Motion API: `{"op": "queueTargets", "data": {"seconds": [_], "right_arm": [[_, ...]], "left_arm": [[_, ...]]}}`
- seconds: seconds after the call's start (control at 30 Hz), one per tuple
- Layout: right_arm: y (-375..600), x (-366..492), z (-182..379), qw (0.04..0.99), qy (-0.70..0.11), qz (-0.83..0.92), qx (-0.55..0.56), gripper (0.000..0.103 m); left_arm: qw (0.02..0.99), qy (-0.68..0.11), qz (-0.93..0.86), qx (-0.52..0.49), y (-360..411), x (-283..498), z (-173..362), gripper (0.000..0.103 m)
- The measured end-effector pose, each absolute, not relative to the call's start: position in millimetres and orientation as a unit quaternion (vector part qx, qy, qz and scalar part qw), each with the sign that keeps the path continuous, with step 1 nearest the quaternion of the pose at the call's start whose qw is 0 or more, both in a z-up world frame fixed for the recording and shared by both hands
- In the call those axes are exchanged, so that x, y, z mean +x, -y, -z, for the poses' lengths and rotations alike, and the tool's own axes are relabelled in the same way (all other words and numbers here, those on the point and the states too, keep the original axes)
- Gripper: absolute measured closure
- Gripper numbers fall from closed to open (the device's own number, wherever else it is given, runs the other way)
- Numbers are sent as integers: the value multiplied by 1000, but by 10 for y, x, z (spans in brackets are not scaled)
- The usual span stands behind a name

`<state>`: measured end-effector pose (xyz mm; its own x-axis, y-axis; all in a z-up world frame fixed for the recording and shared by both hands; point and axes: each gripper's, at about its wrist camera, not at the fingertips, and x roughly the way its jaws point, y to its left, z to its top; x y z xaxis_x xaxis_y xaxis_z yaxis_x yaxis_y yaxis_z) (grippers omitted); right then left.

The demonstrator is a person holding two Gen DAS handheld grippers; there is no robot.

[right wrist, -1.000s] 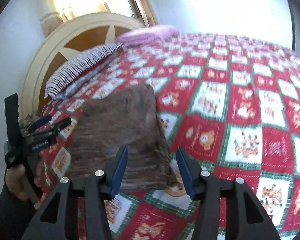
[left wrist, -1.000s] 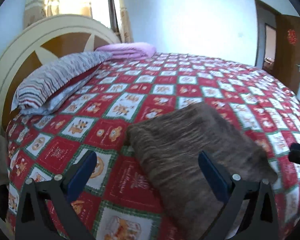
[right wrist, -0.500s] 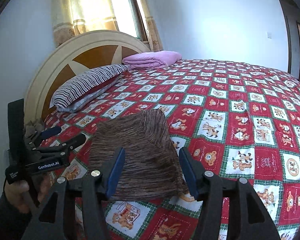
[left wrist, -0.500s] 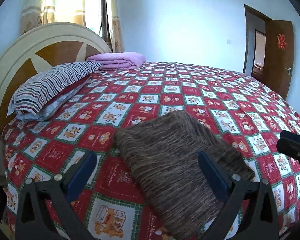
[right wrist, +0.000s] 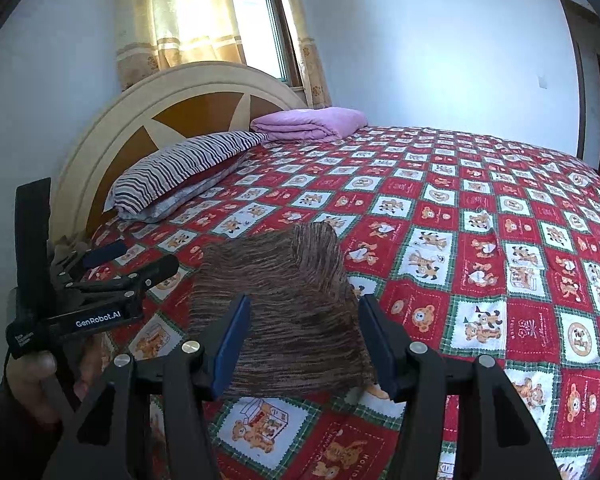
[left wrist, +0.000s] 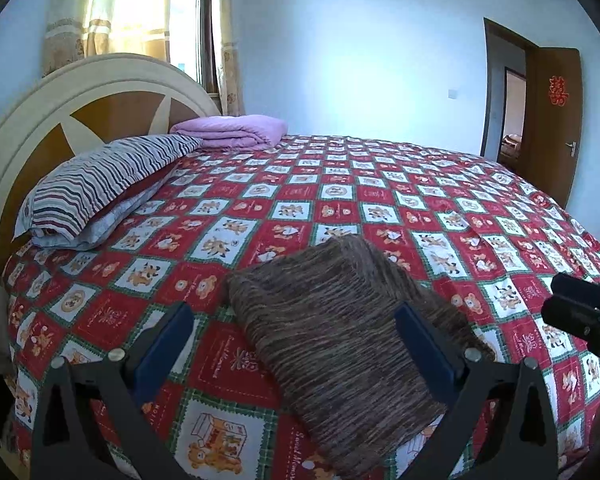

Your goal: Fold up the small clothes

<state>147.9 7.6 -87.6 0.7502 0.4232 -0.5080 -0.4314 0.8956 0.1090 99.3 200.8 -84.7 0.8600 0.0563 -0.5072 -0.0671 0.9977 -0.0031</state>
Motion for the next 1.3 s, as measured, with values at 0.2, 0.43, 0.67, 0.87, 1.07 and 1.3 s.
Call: {"op": "queueTargets", "data": {"seconds": [0.2,0.43,0.67,0.87,1.07,1.3], "right_arm": [[-70,1436,872,937,-265,-228,-7,45],[-35,1422,860,939,-261,-226,-2,45],[-17,1414,860,939,-261,-225,-1,45],[-16,1408,862,938,-262,-225,-1,45],[-23,1409,860,938,-261,-226,-1,45],[-53,1367,864,941,-255,-223,-1,45]], "left_arm": [[965,-262,-31,-11,-1985,986,846,0],[965,-259,-29,-9,-1951,966,836,0],[965,-259,-30,-9,-1931,960,829,0],[965,-260,-29,-8,-1923,958,828,0],[964,-264,-28,-4,-1921,960,829,0],[964,-266,-25,-3,-1950,981,830,0]]}}
